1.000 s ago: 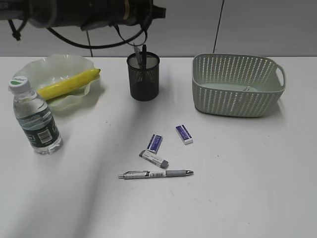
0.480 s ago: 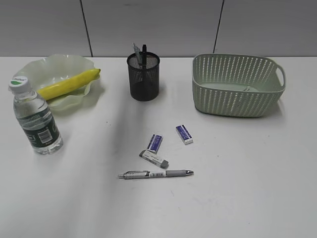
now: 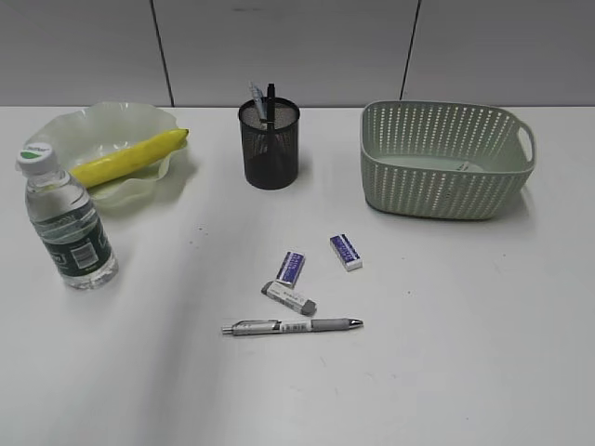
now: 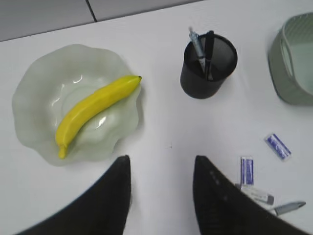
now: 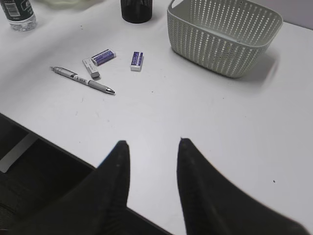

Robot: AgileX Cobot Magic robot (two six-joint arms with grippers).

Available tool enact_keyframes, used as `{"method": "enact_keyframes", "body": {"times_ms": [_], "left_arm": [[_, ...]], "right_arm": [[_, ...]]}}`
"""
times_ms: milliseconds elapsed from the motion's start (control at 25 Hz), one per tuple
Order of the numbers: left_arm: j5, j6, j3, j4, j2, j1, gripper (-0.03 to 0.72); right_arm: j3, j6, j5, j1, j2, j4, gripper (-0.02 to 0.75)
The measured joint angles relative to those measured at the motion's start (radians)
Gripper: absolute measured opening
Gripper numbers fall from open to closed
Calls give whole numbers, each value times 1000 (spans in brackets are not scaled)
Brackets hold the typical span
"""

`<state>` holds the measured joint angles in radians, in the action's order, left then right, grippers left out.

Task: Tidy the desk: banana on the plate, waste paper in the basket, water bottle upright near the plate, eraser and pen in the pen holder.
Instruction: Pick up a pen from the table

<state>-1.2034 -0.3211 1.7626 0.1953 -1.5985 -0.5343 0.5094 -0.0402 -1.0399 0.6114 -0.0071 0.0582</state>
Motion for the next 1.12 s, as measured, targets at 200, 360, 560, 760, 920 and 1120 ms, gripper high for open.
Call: {"method": "enact_keyframes", "body": {"times_ms": [200,360,560,760,920,1120], "left_arm": [[-7,31,-240,-16,223,0,318],[33,47,-531,-84,457,0,312],[121,48,-854,-117,824,0,307],[132,48,-1076,-117,1146,0,307],[130,48,-1186,-116,1383,0,299],[132,49,-1221,-116,1589,0,288]], "right_arm": [[0,1,0,0,0,0,276],[0,1,0,0,0,0,276],[0,1,0,0,0,-1,276],[0,1,1,0,0,-6,276],[0,1,1,0,0,-6,276],[0,1,1,0,6,-7,276]]}}
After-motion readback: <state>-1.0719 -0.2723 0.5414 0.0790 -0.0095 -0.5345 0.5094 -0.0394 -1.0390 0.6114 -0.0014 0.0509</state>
